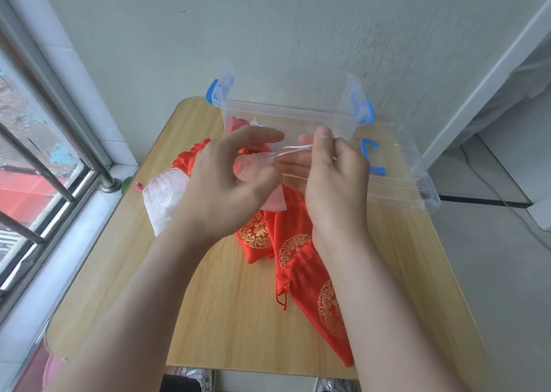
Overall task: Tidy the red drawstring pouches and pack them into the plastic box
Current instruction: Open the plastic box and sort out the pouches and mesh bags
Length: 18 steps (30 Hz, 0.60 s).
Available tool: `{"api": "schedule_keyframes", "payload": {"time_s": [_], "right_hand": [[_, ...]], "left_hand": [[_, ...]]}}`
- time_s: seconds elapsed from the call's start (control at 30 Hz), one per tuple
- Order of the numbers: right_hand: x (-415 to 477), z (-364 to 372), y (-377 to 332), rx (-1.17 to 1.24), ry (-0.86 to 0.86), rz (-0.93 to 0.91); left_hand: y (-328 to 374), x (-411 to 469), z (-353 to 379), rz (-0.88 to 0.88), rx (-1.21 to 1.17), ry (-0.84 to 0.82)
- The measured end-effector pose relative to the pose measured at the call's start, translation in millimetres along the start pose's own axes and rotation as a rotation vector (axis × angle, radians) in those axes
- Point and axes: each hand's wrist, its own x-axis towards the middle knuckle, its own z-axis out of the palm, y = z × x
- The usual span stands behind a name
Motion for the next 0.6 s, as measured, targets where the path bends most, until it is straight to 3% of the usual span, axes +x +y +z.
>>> {"api": "schedule_keyframes", "payload": {"time_s": [0.13,0.3,0.6], "right_hand": [[1.1,3.5,9.4,-0.134,-0.049,-0.087],[2.5,-1.7,3.8,-0.181,0.036,-0.136],[4.5,-4.2,-4.7,0.225,0.006,0.106]], "left_hand": [[-4.6,0.2,4.6,0.059,0.046,-0.001],[-15.4,3.8,2.4,0.058,0.141,0.08],[-17.6,-0.3,6.8,-0.006,0.25,-0.032]]}}
